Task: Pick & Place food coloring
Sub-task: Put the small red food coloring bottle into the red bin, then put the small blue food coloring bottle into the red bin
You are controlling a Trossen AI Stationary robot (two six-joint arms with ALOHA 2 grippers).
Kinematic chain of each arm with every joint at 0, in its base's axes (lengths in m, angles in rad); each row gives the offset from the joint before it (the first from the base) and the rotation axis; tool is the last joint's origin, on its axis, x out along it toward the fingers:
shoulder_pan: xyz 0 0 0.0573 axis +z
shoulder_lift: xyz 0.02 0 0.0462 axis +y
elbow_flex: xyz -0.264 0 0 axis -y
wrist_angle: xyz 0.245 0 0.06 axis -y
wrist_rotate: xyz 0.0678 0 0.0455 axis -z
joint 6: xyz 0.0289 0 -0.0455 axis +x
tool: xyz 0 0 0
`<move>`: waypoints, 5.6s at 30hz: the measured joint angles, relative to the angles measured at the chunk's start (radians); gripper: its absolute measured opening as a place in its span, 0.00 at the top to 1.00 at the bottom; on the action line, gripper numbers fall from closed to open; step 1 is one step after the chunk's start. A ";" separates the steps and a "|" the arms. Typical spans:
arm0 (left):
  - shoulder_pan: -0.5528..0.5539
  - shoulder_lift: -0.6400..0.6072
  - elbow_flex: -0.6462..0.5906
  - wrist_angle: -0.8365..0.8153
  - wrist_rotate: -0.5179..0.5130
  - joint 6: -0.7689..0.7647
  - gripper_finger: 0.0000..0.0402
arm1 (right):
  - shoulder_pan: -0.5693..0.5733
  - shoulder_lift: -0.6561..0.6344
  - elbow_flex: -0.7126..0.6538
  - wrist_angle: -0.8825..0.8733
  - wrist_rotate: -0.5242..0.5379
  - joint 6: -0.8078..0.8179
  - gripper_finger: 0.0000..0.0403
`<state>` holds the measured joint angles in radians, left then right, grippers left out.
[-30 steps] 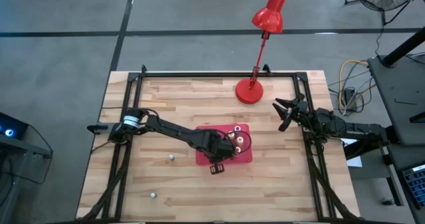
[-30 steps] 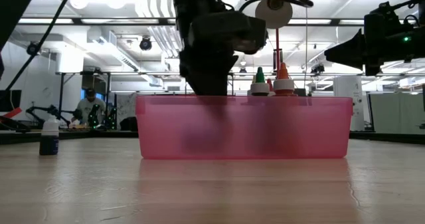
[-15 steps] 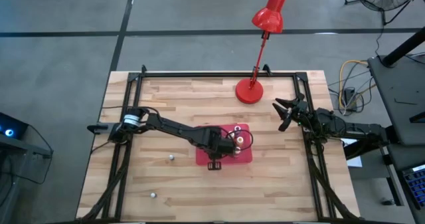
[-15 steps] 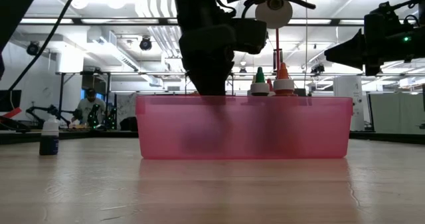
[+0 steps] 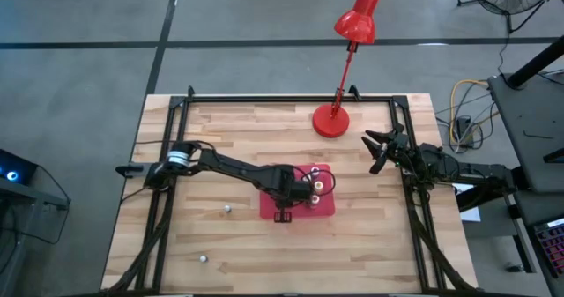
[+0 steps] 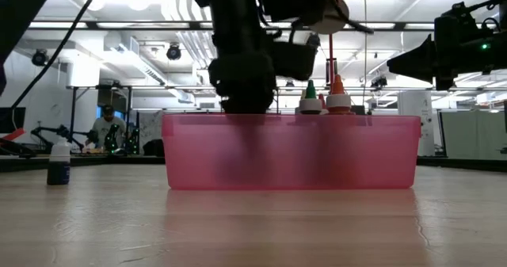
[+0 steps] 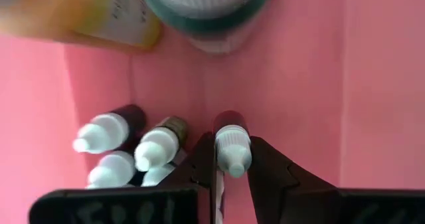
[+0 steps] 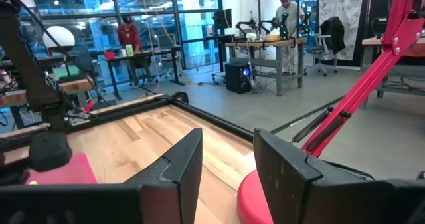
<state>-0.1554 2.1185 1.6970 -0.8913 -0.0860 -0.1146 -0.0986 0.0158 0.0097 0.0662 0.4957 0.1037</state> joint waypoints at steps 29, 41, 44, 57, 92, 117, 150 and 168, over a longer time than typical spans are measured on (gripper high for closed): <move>0.000 0.048 0.059 -0.078 -0.117 0.036 0.87 | 0.000 0.000 0.000 0.000 0.000 0.000 0.68; -0.001 0.048 0.059 -0.095 -0.084 0.022 0.79 | 0.000 0.000 0.000 0.000 0.000 0.000 0.68; -0.001 0.048 0.065 -0.097 -0.084 0.009 0.79 | 0.000 0.000 0.000 0.000 0.000 0.000 0.68; -0.003 0.047 0.117 -0.126 -0.098 -0.011 0.70 | 0.000 0.000 0.000 0.000 0.000 0.000 0.68; -0.023 -0.058 0.462 -0.660 -0.251 -0.789 0.28 | 0.000 0.000 0.000 0.000 0.000 0.000 0.68; -0.167 -0.584 -0.326 -0.517 -0.177 -1.501 0.28 | 0.000 0.000 0.000 0.000 0.000 0.000 0.68; -0.309 -0.515 -0.748 -0.006 -0.080 -1.630 0.29 | 0.000 0.000 0.000 0.000 0.000 0.000 0.68; -0.310 -0.492 -0.752 0.023 -0.079 -1.612 0.52 | 0.000 0.000 0.000 0.000 0.000 0.000 0.68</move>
<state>-0.4656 1.6268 0.9455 -0.8680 -0.1654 -1.7270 -0.0984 0.0154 0.0097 0.0662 0.4957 0.1036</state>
